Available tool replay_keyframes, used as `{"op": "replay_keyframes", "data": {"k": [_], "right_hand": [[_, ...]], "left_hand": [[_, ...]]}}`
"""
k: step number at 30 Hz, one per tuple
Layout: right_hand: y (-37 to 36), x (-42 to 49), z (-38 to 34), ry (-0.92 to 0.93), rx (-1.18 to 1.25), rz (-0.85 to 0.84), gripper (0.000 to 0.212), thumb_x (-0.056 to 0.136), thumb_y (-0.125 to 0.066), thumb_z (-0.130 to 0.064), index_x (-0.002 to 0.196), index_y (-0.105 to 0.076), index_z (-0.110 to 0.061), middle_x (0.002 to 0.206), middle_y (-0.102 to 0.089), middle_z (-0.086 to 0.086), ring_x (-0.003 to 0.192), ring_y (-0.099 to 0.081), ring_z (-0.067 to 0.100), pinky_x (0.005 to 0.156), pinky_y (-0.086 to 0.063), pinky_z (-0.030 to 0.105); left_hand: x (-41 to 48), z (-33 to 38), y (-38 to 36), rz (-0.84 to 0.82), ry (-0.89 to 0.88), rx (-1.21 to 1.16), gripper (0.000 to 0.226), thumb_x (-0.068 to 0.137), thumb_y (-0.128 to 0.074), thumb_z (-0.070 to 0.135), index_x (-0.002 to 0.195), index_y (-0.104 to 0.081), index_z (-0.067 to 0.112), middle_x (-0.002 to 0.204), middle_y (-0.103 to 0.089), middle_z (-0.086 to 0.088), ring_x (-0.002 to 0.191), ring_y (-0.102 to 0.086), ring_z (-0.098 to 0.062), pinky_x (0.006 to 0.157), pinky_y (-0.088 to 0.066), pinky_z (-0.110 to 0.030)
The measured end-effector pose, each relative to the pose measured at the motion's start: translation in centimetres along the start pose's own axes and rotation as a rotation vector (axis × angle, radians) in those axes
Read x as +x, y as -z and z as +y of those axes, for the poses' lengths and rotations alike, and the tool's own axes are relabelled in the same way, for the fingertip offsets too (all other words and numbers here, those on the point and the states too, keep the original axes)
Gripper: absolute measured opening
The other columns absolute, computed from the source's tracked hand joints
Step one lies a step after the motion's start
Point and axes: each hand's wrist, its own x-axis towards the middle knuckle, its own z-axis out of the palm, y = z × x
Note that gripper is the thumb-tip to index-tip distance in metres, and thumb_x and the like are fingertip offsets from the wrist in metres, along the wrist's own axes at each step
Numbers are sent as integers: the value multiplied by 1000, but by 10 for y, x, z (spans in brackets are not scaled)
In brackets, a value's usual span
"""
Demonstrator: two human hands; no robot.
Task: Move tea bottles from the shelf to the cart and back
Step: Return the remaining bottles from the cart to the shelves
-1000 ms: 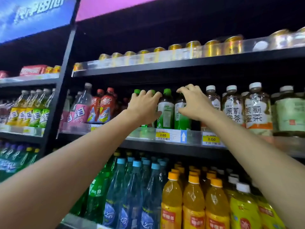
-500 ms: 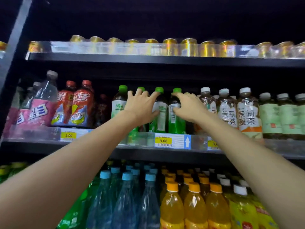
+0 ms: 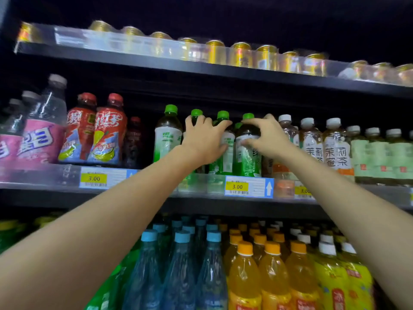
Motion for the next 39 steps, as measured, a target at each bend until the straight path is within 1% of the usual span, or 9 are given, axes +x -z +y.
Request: {"op": "replay_keyframes", "data": {"k": [2,7,10,14,19,23,28,33,39], "right_hand": [[0,3,1,1,-7,-3,61,84,-75,-30,141,-54,-28,127,-45,16,123,-48,36,108,-40,40],[8,9,10,32,105,-80,53,91,-67,-20,142,-53,-27,149,-49,3,134,-47,23,96,-37,25],[3,8,11,37,109,-49,55,89,-71,-24,141,-54,-27,146,-50,9,133,-48,27,99,-37,28],[-5,8,10,-4,74,7,56,89,-69,-33,142,-52,-34,138,-47,18,130,-46,37,109,-40,40],[0,7,14,53,170,-46,49,98,-58,-22,146,-50,-27,152,-46,2,139,-43,22,106,-35,28],[1,8,16,75,179,-62,49,98,-59,-22,146,-50,-28,153,-45,2,141,-40,23,111,-33,32],[6,10,22,109,156,-33,50,96,-61,-25,145,-51,-28,152,-46,2,142,-38,22,116,-33,37],[11,13,23,107,150,-50,43,95,-63,-21,137,-59,-28,145,-54,3,133,-49,23,110,-41,37],[8,10,21,100,116,-11,42,96,-62,-22,137,-59,-27,144,-55,4,133,-49,25,108,-40,37]], "left_hand": [[0,-1,1,1,-5,-7,66,97,-49,52,155,-23,34,139,-50,-15,136,-36,-34,115,-16,-56],[5,-3,4,-25,-4,6,68,95,-50,57,154,-24,35,138,-50,-16,136,-36,-34,115,-16,-57],[8,-1,5,-40,5,-5,69,94,-52,59,154,-25,36,139,-49,-17,136,-36,-36,115,-16,-57],[8,2,4,-35,18,-2,70,93,-53,59,153,-26,37,139,-49,-17,135,-36,-35,113,-19,-55],[10,4,7,-54,33,-32,62,97,-48,56,153,-28,38,139,-52,-14,138,-34,-34,113,-19,-56],[11,9,4,-56,51,-82,53,103,-42,45,153,-28,38,136,-57,-13,139,-36,-35,113,-18,-57],[12,12,5,-34,71,-13,54,101,-43,52,152,-31,39,135,-53,-17,135,-37,-37,115,-18,-55],[14,17,2,-2,76,41,55,100,-42,55,152,-33,38,134,-49,-21,132,-37,-39,117,-18,-53],[17,21,-3,-3,137,61,66,95,-45,63,154,-28,39,137,-46,-23,132,-36,-41,117,-20,-54]]}}
